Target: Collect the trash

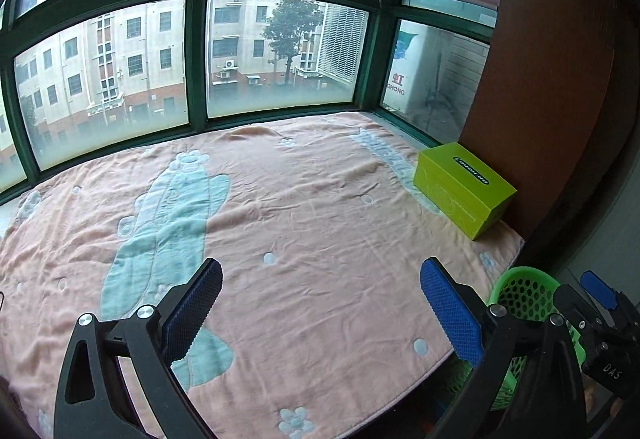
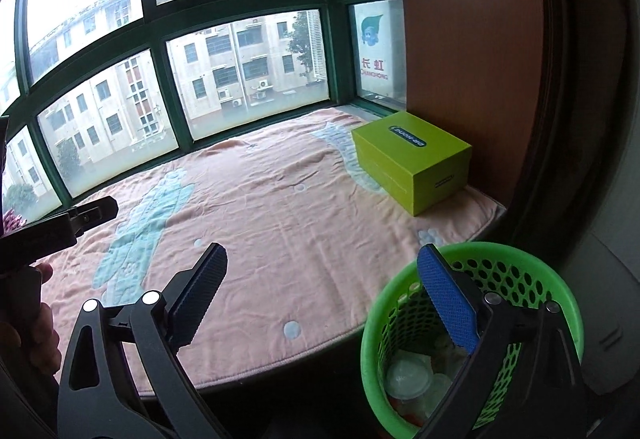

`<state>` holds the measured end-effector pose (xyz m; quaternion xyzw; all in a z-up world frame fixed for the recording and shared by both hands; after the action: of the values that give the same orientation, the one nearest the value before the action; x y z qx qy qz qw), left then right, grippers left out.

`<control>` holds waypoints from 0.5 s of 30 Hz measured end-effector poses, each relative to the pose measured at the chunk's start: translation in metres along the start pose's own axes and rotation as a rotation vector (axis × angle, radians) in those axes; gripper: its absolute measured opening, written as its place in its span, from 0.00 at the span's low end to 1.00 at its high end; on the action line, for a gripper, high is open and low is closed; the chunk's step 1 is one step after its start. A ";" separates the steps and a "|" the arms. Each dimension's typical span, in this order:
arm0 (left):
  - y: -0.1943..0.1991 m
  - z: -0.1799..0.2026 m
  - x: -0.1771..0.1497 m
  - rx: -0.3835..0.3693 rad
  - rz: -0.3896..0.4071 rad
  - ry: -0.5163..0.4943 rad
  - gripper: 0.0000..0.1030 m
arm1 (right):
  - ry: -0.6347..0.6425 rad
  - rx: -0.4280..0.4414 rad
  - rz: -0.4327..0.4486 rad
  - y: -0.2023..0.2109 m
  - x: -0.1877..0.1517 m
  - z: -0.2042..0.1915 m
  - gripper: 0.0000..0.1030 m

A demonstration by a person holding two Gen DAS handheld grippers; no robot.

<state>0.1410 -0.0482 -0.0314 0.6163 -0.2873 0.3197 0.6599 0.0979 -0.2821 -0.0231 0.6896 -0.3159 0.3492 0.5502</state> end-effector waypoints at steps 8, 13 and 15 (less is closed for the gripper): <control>0.001 -0.023 -0.003 0.057 0.007 0.023 0.93 | 0.015 0.019 0.001 -0.011 0.004 -0.017 0.94; 0.002 -0.034 -0.006 0.085 0.011 0.034 0.93 | 0.027 0.015 0.005 -0.014 0.004 -0.023 0.94; 0.002 -0.037 -0.006 0.094 0.014 0.037 0.93 | 0.031 0.011 0.009 -0.014 0.004 -0.025 0.94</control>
<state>0.1350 -0.0121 -0.0374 0.6384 -0.2643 0.3489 0.6332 0.1087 -0.2556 -0.0235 0.6857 -0.3084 0.3638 0.5498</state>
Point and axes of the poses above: each gripper's, at about its wrist camera, not at the fingertips, and y roughly against the way its jaws point, z to its right, x to its top, the point moved 9 cm from there along -y, roughly the way its jaws point, and after that the axes turned 6 degrees about x, right-handed, at the moved point
